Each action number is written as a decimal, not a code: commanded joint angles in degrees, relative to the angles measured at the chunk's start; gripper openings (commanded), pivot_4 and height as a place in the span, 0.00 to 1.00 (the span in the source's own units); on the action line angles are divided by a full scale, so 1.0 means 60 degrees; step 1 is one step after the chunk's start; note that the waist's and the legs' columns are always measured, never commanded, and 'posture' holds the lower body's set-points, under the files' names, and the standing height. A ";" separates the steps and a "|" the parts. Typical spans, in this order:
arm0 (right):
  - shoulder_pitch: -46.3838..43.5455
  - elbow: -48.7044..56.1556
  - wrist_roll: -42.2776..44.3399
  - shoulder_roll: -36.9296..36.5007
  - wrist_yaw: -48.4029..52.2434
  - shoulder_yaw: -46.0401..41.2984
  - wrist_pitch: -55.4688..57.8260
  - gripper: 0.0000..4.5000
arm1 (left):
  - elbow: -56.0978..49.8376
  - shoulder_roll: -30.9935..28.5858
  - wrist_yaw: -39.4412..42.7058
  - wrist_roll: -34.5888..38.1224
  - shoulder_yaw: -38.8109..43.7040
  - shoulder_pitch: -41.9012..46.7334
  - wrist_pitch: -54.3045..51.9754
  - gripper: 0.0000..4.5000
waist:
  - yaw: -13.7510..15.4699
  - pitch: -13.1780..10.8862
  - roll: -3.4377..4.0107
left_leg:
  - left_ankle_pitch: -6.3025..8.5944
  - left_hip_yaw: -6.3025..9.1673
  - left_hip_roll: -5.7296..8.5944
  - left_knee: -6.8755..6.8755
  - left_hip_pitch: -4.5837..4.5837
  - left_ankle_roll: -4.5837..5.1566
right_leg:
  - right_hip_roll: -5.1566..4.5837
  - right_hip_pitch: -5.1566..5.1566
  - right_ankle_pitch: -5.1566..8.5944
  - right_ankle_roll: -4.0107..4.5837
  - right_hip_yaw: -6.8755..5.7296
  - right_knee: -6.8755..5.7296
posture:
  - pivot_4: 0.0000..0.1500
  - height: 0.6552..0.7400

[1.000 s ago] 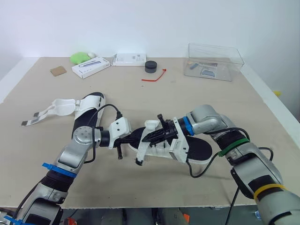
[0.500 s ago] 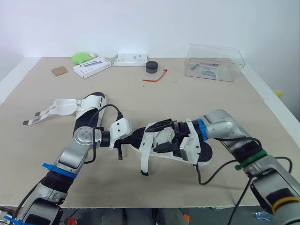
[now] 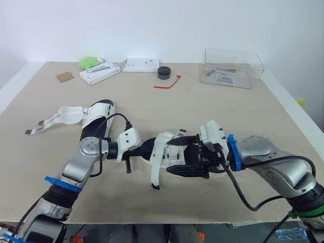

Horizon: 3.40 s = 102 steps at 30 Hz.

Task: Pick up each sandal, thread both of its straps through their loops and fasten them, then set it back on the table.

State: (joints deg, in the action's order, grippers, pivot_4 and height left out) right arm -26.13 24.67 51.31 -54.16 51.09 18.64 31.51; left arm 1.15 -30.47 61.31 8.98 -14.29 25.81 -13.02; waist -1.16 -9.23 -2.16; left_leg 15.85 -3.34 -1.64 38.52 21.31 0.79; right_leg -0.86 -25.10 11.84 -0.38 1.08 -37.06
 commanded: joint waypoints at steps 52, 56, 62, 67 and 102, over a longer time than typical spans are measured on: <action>-0.2587 -0.1201 -0.0216 0.4317 -0.1696 -0.0867 0.9769 0.80 | 0.0200 -0.0002 -0.0304 -0.0297 -0.0221 -0.0284 -0.0213 0.00 | 0.0000 0.0013 -0.0010 | -0.0018 0.0049 0.0022 0.0032 0.0036 0.0012 | 0.0003 0.0002 -0.0030 -0.0021 -0.0036 0.0003 | 1.00 1.00; -0.2934 -0.1456 -0.0307 0.4725 -0.2013 -0.0866 1.0155 0.44 | 0.0187 0.0003 -0.0342 -0.0281 -0.0212 -0.0279 -0.0236 0.00 | 0.0001 0.0013 -0.0010 | -0.0018 0.0050 0.0023 0.0032 0.0039 0.0012 | 0.0000 0.0002 -0.0031 -0.0020 -0.0038 0.0004 | 1.00 1.00; -0.2906 -0.1606 -0.0317 0.4704 -0.2227 -0.0773 1.0164 0.02 | 0.0122 -0.0020 -0.0381 -0.0263 -0.0187 -0.0339 -0.0246 0.00 | -0.0002 0.0013 -0.0010 | -0.0018 0.0050 0.0028 0.0032 0.0043 0.0012 | -0.0008 0.0001 -0.0029 -0.0023 -0.0040 0.0005 | 1.00 1.00; -0.2861 -0.1660 -0.0322 0.4661 -0.2340 -0.0736 1.0164 0.02 | 0.0138 -0.0006 -0.0416 -0.0281 -0.0192 -0.0333 -0.0243 0.00 | -0.0002 0.0013 -0.0010 | -0.0018 0.0054 0.0026 0.0031 0.0043 0.0012 | -0.0004 0.0001 -0.0029 -0.0023 -0.0043 0.0005 | 1.00 1.00; -0.2736 -0.1918 0.0398 0.5650 -0.4289 -0.1521 1.0164 0.53 | 0.0250 0.0019 -0.0344 -0.0314 -0.0335 -0.0360 -0.0067 0.00 | -0.0002 0.0013 -0.0009 | -0.0018 0.0058 0.0031 0.0026 0.0052 0.0012 | -0.0017 -0.0001 -0.0023 -0.0032 -0.0051 0.0013 | 1.00 1.00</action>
State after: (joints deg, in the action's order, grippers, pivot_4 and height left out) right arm -42.94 13.14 51.65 -20.50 25.90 11.15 92.64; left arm 1.13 -30.13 59.30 8.94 -14.41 25.07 -12.36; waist -1.17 -9.15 -2.21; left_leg 15.74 -2.99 -1.45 38.66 21.62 0.87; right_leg -0.96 -25.10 11.70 -0.57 0.77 -36.97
